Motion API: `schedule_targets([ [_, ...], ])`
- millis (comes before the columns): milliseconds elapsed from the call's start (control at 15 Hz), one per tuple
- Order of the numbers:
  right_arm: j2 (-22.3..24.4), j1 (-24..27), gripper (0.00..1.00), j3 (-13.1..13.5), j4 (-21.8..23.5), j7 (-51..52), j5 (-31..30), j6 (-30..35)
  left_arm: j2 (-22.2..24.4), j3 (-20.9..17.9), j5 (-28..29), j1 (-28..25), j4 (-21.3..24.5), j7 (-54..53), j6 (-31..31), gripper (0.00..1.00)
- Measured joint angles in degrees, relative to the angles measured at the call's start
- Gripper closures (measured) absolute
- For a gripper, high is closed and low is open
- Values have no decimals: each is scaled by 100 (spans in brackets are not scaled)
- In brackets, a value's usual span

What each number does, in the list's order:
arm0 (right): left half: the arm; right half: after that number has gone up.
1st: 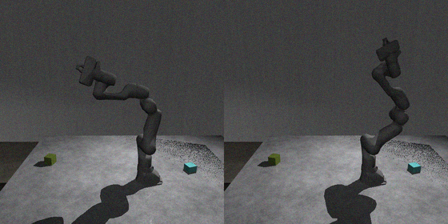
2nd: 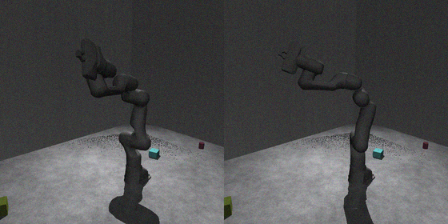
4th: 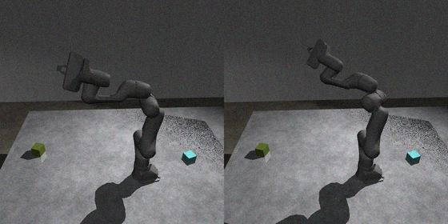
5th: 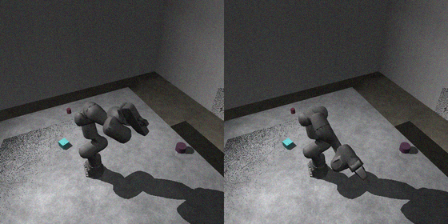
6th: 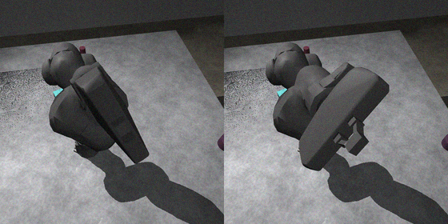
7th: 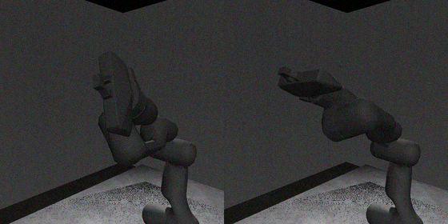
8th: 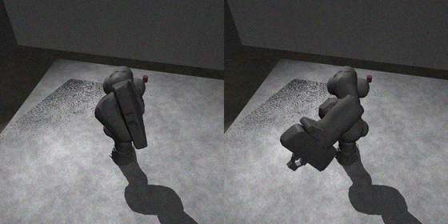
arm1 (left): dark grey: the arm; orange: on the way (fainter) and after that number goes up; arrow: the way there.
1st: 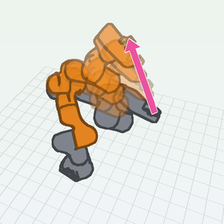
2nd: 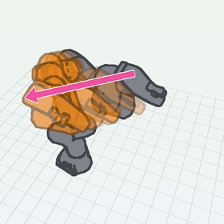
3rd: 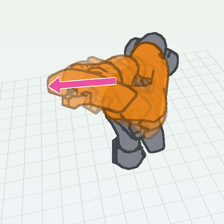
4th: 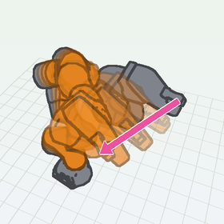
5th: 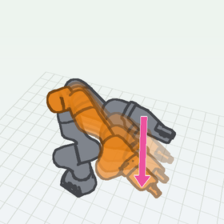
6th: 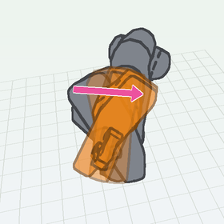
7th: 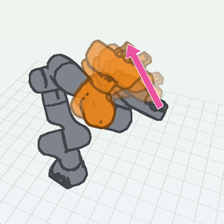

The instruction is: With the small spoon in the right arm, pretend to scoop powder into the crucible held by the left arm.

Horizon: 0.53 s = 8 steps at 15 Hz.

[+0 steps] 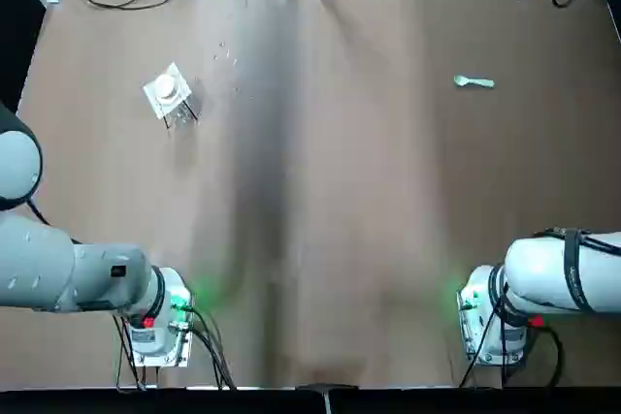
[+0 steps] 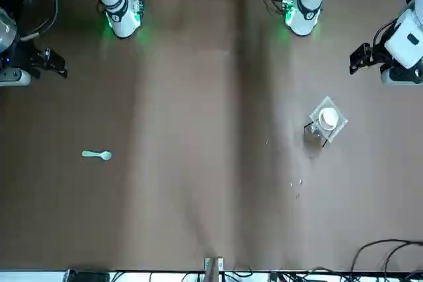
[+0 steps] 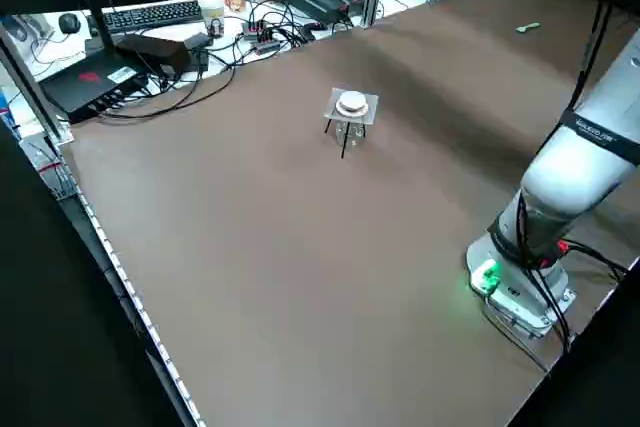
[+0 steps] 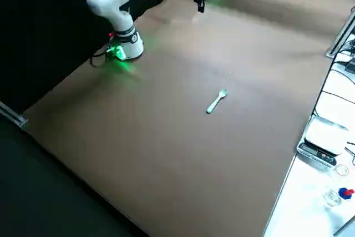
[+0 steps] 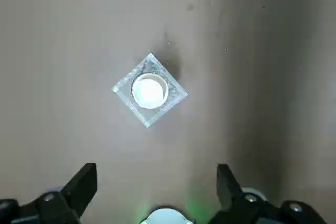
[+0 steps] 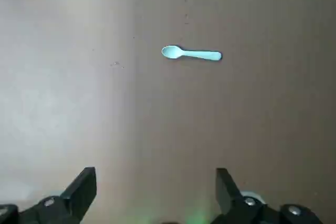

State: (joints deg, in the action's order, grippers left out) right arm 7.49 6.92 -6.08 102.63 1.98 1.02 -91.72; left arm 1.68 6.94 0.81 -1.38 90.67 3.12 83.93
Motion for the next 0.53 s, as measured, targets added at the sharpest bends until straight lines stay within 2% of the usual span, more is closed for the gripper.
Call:
schedule_targets([
  [533,0,-83,0,-28,0,31,21,0,-103,-51,4,-231,17,37,7,0],
])
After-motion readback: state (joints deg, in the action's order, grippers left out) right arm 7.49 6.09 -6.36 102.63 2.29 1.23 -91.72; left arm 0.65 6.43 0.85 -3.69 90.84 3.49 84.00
